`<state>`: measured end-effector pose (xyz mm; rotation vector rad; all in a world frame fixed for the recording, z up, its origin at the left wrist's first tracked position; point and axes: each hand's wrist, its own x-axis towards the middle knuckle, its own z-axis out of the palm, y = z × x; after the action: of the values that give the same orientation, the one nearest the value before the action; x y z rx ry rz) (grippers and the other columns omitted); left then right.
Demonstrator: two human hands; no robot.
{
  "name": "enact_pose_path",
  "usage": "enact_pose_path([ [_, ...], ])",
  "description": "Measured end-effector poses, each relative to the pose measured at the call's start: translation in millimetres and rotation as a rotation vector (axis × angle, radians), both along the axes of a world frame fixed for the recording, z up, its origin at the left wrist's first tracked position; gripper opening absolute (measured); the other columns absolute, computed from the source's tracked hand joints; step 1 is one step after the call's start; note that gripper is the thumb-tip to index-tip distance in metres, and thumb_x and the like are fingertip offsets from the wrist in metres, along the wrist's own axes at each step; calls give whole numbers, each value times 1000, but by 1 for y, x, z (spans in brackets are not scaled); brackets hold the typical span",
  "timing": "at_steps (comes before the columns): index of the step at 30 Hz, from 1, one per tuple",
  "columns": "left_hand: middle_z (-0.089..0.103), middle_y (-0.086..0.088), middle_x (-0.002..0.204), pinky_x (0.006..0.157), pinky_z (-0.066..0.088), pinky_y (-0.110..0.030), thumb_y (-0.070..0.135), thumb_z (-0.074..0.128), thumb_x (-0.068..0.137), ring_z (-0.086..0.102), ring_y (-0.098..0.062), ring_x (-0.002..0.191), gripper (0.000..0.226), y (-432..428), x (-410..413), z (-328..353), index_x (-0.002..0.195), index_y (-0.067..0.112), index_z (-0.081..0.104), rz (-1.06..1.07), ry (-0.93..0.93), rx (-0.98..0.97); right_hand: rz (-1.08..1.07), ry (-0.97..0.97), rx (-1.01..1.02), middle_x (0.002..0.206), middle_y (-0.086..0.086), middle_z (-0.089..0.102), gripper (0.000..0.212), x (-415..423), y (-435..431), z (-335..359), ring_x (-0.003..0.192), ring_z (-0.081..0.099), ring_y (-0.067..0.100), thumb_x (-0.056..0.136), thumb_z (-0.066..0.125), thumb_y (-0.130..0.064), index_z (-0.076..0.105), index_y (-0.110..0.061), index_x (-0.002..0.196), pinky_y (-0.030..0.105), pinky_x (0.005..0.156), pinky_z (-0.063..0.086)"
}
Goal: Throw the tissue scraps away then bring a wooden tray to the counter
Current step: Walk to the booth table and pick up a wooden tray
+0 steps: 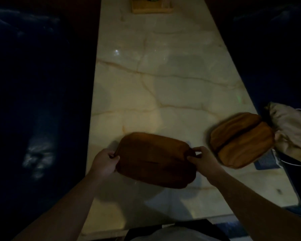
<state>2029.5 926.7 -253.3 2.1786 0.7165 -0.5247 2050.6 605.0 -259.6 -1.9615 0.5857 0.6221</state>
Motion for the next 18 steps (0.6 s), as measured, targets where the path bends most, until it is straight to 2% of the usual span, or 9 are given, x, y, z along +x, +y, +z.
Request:
enact_pose_path([
  [3, 59, -14, 103, 46, 40, -18, 15, 58, 91, 55, -10, 65, 28, -21, 6, 7, 115, 1, 55, 53, -47, -87, -63, -74, 85, 100, 14, 64, 31, 12, -23, 10, 86, 67, 30, 86, 68, -13, 55, -16, 113, 49, 75, 58],
  [6, 61, -19, 103, 39, 49, -21, 11, 61, 89, 61, -16, 64, 25, -52, 15, 12, 110, -2, 56, 104, -67, -165, -122, -129, 156, 108, 9, 64, 27, 24, -56, 18, 95, 63, 27, 89, 64, -11, 55, -19, 112, 48, 79, 57],
  [9, 61, -26, 102, 48, 57, -33, 7, 64, 86, 65, -28, 64, 20, -92, 23, 9, 103, -2, 56, 181, -74, -262, -140, -161, 187, 102, -8, 58, 28, 35, -97, 28, 90, 57, 16, 92, 59, -13, 53, -23, 118, 34, 69, 51],
  [10, 61, -28, 101, 51, 58, -37, 7, 64, 86, 66, -30, 62, 20, -108, 26, 8, 102, -2, 56, 195, -67, -286, -140, -178, 182, 102, -9, 57, 28, 39, -115, 30, 92, 56, 16, 93, 58, -13, 53, -22, 119, 33, 70, 51],
  [12, 61, -29, 100, 48, 57, -36, 6, 65, 85, 66, -26, 55, 21, -137, 28, 5, 102, -4, 56, 203, -47, -320, -122, -200, 129, 111, -2, 59, 34, 47, -145, 32, 103, 56, 23, 92, 60, -16, 53, -19, 124, 42, 83, 53],
  [14, 61, -28, 95, 42, 56, -30, 4, 64, 85, 65, -21, 46, 20, -173, 30, 4, 101, -5, 56, 227, -21, -350, -106, -206, 84, 121, 5, 56, 43, 55, -178, 34, 112, 54, 28, 91, 62, -19, 50, -18, 132, 48, 96, 48],
  [18, 62, -20, 83, 40, 55, -28, -1, 63, 85, 64, -19, 43, 17, -248, 39, 0, 99, -4, 54, 254, 11, -399, -137, -235, 105, 129, 14, 56, 43, 83, -245, 35, 117, 54, 34, 89, 65, -17, 53, -11, 129, 52, 100, 46],
])
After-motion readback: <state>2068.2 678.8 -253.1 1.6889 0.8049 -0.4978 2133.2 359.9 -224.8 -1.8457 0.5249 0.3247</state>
